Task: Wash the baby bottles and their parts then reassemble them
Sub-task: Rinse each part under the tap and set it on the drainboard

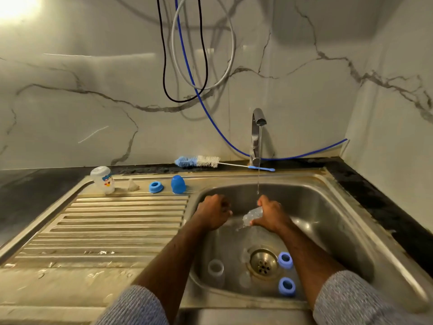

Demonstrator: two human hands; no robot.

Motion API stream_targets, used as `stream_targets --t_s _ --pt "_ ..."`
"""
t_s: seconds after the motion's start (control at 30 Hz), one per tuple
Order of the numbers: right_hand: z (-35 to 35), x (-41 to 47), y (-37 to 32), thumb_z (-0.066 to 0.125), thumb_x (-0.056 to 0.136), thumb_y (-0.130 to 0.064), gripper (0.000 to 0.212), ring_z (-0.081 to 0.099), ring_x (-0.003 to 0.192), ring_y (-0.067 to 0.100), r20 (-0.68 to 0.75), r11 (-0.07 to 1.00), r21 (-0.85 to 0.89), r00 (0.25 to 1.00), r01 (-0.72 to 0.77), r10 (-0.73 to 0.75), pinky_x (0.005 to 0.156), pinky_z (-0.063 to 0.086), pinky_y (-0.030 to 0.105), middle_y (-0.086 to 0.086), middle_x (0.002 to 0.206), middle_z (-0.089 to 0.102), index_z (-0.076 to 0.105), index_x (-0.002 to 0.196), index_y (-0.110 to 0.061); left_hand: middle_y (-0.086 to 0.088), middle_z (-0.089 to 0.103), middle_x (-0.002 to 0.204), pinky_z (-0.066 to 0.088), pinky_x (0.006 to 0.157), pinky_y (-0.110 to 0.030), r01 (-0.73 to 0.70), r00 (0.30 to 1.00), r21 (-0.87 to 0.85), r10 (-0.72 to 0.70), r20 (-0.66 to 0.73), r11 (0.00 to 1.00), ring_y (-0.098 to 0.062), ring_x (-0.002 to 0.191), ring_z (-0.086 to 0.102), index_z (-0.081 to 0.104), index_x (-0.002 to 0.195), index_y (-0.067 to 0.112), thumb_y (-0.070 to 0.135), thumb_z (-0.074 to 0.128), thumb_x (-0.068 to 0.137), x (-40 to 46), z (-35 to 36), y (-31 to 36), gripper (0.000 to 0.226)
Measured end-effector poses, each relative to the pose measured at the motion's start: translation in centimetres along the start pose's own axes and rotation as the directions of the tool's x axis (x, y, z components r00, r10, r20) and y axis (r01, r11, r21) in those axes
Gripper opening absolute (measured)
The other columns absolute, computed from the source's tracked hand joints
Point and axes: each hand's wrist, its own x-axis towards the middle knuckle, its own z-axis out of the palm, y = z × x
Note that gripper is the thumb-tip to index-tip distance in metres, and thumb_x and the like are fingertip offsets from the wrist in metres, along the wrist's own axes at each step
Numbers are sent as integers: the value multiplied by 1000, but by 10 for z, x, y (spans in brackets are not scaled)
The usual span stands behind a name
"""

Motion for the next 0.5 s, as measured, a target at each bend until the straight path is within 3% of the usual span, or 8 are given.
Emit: stream_targets --t_s 0.17,0.33,0.5 --pt "-6 -8 -18 89 69 -41 64 53 117 25 -61 997 -61 997 48 -52 95 46 34 6 124 61 55 120 -21 -7 67 111 55 94 -42 -11 1000 17 10 4 1000 -22 102 64 66 113 12 24 69 91 -19 -24 -12 25" --pt "-9 -11 -40 83 76 -46 55 51 106 17 -113 990 89 988 113 -102 85 44 30 3 124 57 58 121 -25 -5 67 108 55 94 -40 39 999 18 -39 37 999 -19 100 64 62 117 16 23 70 91 -29 -40 -28 28" --pt "-6 -13 -62 82 80 -28 49 50 118 25 55 981 -49 982 186 -183 98 49 39 2 130 42 57 122 -33 -3 64 107 54 93 -40 67 998 60 -68 15 996 -18 100 60 64 106 19 29 70 91 -33 -51 -41 19"
